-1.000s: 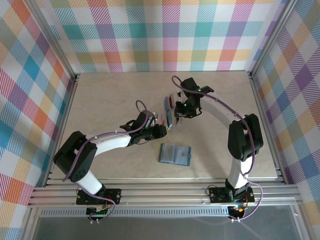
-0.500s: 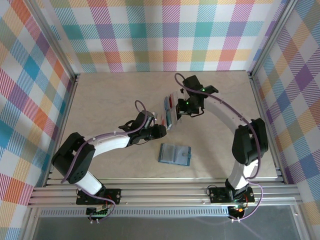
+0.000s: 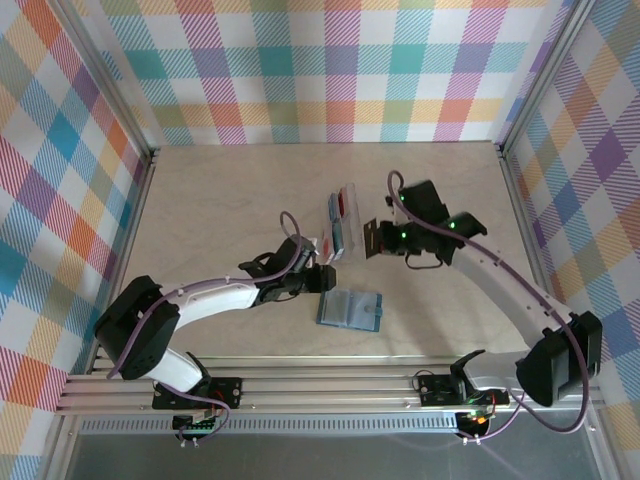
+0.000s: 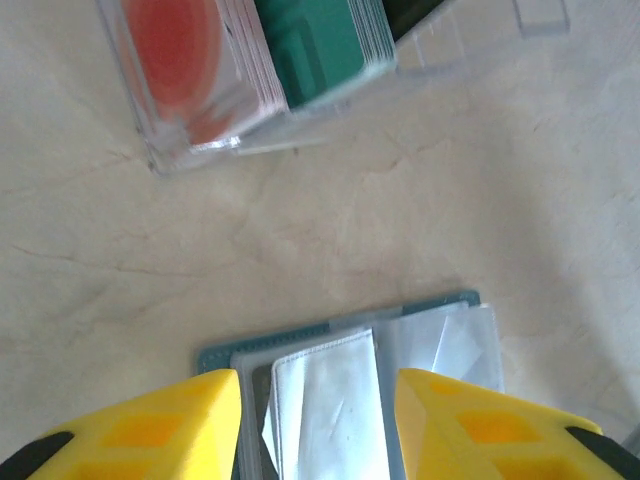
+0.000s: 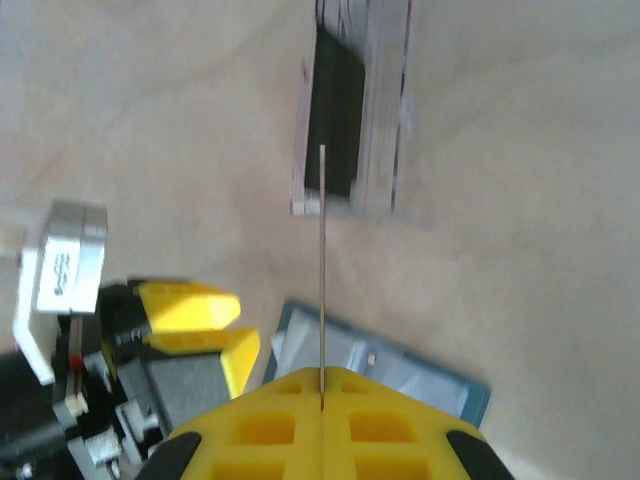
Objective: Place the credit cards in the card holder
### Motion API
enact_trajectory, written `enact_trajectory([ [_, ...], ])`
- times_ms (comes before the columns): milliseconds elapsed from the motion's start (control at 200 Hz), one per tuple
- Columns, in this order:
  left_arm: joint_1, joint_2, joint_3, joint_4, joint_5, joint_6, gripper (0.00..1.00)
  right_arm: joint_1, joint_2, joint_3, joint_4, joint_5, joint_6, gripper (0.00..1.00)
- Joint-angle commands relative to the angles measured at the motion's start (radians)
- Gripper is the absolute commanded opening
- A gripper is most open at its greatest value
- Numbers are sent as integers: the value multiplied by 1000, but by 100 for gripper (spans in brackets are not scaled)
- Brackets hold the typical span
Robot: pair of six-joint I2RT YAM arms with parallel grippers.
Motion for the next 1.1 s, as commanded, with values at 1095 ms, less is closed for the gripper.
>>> enact_trajectory([
  [1095,-106,126,-97,-22,-223,21,39,64,71,-478,381,-349,136,0],
])
